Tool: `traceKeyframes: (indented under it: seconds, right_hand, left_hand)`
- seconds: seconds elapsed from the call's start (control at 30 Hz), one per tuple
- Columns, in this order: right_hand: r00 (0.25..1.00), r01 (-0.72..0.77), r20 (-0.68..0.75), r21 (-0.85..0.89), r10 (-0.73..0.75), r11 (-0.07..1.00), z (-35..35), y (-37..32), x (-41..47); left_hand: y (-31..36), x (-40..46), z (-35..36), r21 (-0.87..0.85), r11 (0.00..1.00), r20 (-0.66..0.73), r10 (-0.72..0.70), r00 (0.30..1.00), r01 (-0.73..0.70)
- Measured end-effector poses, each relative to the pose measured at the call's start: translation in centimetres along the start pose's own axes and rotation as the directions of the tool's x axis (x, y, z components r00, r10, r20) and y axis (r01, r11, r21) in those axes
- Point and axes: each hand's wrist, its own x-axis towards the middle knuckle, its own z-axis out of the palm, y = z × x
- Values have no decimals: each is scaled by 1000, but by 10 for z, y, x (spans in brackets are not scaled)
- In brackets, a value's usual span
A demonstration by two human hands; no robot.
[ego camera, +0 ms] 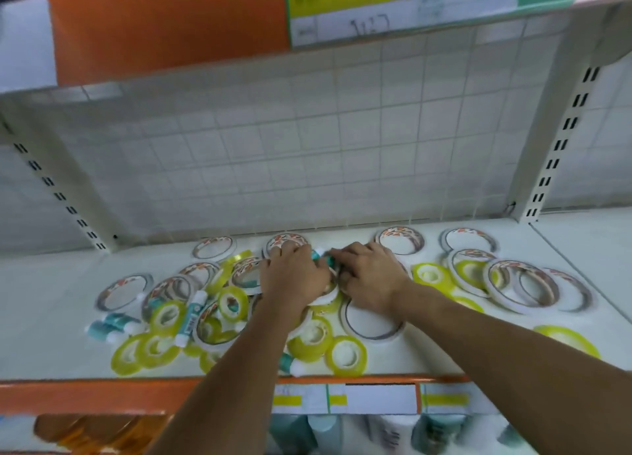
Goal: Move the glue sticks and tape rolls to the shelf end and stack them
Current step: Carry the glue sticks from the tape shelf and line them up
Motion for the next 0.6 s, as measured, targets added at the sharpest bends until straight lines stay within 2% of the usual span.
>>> traceKeyframes:
  seconds: [0.13, 0.23, 0.33, 0.43, 0.6]
  right_hand:
    - [996, -73, 49, 46, 70, 996, 0, -2, 1]
    - [993, -121, 5, 130, 121, 984, 0, -3, -1]
    - [985, -165, -24, 163, 172, 973, -2, -10, -7]
    - [979, -194, -41, 92, 198, 977, -1, -21, -13]
    - [976, -210, -58, 19, 210, 978, 2, -26, -14]
  left_hand:
    - [-6, 2, -3, -140, 990, 80, 4, 997, 8]
    - [-10, -1, -8, -227, 974, 130, 14, 991, 16]
    - [-8, -9, -6, -193, 981, 103, 41, 994, -20]
    - [-7, -17, -1, -149, 987, 50, 75, 996, -67]
    - [-9, -22, 0, -163, 985, -6, 53, 999, -53]
